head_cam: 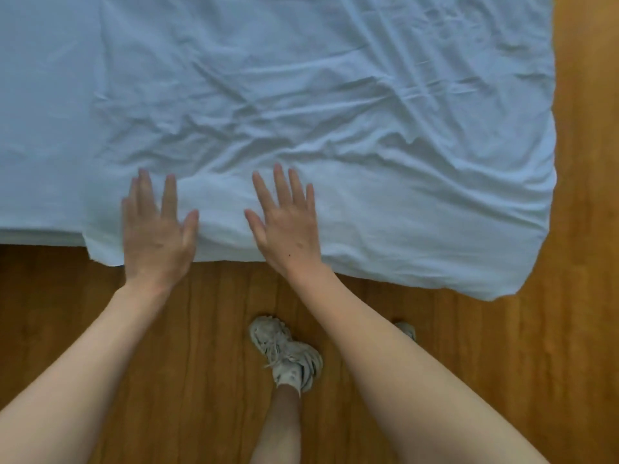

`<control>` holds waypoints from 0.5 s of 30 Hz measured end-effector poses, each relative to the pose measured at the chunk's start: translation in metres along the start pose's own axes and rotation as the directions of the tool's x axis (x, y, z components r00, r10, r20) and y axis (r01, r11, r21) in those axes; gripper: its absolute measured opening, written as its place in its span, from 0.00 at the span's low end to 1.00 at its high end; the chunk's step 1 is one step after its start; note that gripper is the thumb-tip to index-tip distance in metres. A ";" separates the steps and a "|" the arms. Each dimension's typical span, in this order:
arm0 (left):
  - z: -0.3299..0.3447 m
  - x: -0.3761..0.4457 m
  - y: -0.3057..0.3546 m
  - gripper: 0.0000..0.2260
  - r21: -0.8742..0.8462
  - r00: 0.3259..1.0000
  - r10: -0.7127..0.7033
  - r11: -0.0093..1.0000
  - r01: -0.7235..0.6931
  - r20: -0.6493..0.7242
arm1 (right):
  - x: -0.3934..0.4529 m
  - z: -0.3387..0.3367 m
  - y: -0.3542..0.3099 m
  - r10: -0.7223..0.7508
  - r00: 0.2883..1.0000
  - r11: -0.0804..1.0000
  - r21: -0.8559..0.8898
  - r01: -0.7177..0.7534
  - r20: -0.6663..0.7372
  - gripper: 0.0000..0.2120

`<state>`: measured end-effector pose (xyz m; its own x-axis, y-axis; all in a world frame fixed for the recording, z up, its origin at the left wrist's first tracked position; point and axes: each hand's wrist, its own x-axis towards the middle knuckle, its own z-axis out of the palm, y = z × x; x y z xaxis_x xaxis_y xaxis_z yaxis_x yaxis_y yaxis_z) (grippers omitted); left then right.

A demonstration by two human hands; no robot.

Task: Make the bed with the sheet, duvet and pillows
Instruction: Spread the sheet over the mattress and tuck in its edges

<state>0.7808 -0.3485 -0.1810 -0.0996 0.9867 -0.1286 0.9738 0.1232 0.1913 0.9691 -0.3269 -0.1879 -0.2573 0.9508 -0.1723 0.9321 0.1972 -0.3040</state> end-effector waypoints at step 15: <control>0.106 -0.021 0.321 0.26 0.064 0.840 0.512 0.846 -0.529 0.177 | -0.102 -0.030 0.319 0.301 0.925 0.943 -0.070 -0.325 -0.234 0.29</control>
<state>1.1175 -0.3405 -0.2200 0.4513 0.8736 -0.1821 0.8897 -0.4247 0.1675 1.3002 -0.3538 -0.2394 0.1020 0.9943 -0.0315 0.9806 -0.1058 -0.1648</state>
